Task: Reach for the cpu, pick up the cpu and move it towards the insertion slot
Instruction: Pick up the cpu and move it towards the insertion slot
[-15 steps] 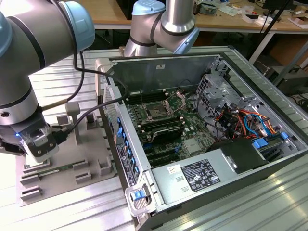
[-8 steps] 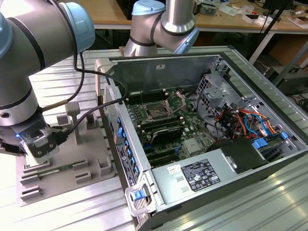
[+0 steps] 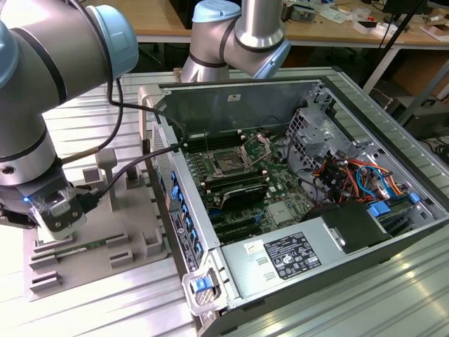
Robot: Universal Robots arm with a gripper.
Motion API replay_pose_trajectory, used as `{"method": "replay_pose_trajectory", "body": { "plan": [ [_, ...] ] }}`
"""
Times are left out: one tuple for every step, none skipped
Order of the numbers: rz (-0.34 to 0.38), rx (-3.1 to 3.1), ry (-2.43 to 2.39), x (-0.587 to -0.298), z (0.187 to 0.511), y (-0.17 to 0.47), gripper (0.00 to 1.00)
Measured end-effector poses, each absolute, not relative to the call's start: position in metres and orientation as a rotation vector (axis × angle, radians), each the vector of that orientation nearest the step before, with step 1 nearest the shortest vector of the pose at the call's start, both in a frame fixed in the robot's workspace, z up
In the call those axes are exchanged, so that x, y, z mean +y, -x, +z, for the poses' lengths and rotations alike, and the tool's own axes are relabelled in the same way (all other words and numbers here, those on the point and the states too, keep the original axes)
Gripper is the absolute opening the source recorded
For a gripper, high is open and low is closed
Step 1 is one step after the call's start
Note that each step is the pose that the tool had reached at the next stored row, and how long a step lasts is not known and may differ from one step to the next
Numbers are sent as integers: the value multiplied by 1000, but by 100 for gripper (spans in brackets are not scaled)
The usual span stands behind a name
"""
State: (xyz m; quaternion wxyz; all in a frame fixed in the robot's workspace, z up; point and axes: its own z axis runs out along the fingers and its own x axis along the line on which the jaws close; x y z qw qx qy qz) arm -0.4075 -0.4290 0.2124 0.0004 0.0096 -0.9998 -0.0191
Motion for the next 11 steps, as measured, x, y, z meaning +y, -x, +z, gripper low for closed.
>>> {"method": "replay_pose_trajectory", "body": {
  "plan": [
    [-60,-3140,-30,-429,212,408,11],
    [-60,-3140,-30,-429,212,408,11],
    [-60,-3140,-30,-429,212,408,11],
    [-60,-3140,-30,-429,212,409,11],
    [-60,-3140,-30,-429,212,409,11],
    [-60,-3140,-30,-429,212,410,11],
    [-60,-3140,-30,-428,211,410,11],
    [-60,-3140,-30,-428,211,411,11],
    [-60,-3140,-30,-427,211,412,11],
    [-60,-3140,-30,-427,211,412,11],
    [-60,-3140,-30,-427,211,412,11]
  ]
}}
